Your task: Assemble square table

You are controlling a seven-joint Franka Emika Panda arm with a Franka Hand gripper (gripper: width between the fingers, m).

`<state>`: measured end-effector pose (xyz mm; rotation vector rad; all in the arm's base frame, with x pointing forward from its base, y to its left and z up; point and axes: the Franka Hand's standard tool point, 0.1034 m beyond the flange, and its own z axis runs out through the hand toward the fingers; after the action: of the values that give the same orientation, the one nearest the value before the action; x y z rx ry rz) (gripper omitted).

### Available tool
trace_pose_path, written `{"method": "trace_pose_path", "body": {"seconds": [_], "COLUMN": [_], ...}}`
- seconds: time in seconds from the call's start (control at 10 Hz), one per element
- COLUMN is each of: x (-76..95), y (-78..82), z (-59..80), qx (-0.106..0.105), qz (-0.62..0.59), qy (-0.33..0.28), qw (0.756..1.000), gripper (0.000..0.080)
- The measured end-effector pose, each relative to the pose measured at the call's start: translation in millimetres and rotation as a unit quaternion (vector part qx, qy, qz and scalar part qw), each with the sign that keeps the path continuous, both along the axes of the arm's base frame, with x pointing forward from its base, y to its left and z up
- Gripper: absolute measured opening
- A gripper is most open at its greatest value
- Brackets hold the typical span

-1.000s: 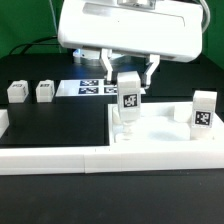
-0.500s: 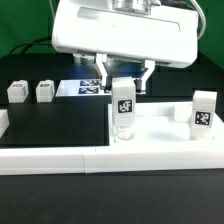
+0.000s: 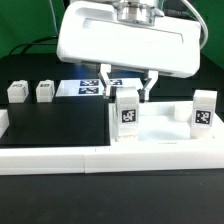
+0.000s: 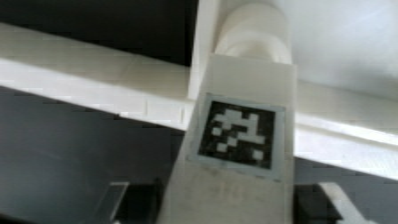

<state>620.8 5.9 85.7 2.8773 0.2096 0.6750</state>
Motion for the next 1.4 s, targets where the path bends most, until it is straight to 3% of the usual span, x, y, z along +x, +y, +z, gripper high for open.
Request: {"method": "trace_pose_path", "body": {"seconds": [0.2,0.3,0.5,0.6,0.7,0.8,0.9,1.4], "x": [-1.4,-7.8,-8.4,-8.5,-8.5,-8.5,-8.5,-8.5], "y": [7.0,13.6,14.0,14.3,14.3,14.3,14.3,14.2], "z": [-2.2,-9.9,-10.0,-10.1,-10.1,-10.1,-10.1,-10.1], "qx": [0.002,0.004,0.004,0.003,0.003,0.003,0.003,0.002], "qz": [0.005,0.001,0.001,0.001,0.002,0.002,0.003,0.005], "qy": [-0.016,-0.012,-0.012,-0.011,-0.011,-0.011,-0.011,-0.011], "qw": [1.000,1.000,1.000,1.000,1.000,1.000,1.000,1.000], "gripper": [0.0320,0.0311,0.0311,0.0374,0.0558,0.0558,0.0633,0.0649]}}
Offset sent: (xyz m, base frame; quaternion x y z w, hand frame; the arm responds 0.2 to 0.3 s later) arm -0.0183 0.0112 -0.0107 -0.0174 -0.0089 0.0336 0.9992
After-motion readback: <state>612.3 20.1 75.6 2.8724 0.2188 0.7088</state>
